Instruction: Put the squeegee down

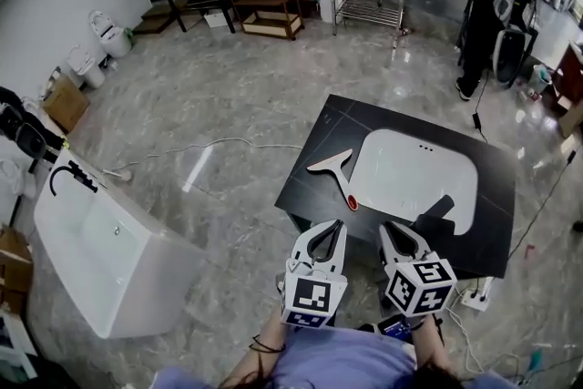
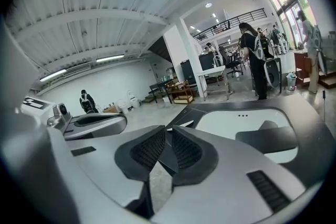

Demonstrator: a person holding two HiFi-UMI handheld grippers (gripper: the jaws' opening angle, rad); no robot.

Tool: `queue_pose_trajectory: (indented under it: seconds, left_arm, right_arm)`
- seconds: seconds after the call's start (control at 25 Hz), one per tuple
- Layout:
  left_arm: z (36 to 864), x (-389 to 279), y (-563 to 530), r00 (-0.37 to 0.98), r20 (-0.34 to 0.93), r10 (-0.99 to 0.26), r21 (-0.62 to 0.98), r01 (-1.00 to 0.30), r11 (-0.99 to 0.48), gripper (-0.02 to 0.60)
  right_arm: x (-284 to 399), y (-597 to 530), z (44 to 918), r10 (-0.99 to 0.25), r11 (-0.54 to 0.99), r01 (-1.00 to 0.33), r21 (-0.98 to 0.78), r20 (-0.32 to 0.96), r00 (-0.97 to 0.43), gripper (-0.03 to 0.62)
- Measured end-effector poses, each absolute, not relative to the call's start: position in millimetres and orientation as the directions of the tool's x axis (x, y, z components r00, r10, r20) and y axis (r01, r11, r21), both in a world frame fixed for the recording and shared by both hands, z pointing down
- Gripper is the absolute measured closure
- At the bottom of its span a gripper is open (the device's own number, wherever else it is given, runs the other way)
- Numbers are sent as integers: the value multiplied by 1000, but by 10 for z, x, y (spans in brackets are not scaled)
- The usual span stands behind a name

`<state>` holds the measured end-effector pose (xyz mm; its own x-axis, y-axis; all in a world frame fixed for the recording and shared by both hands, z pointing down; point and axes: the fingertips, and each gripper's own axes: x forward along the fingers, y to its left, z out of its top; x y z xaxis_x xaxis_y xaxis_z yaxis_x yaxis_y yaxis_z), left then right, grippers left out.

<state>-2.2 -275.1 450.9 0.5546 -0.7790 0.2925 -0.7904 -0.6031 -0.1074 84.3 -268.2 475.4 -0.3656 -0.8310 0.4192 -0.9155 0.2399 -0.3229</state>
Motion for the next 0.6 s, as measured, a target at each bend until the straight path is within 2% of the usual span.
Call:
queue_pose_trajectory:
  seconds: [0.36, 0.6]
  left_arm:
    - [4494, 349, -1958, 536, 296, -791, -114, -802, -586, 563]
    - [4584, 508, -1371, 492, 311, -813, -115, -830, -546, 563]
  right_arm:
    - [1381, -1876, 4738, -849, 206, -926, -317, 413, -330, 562]
    - [1623, -1336, 4762, -840, 244, -921, -304, 408, -357, 565]
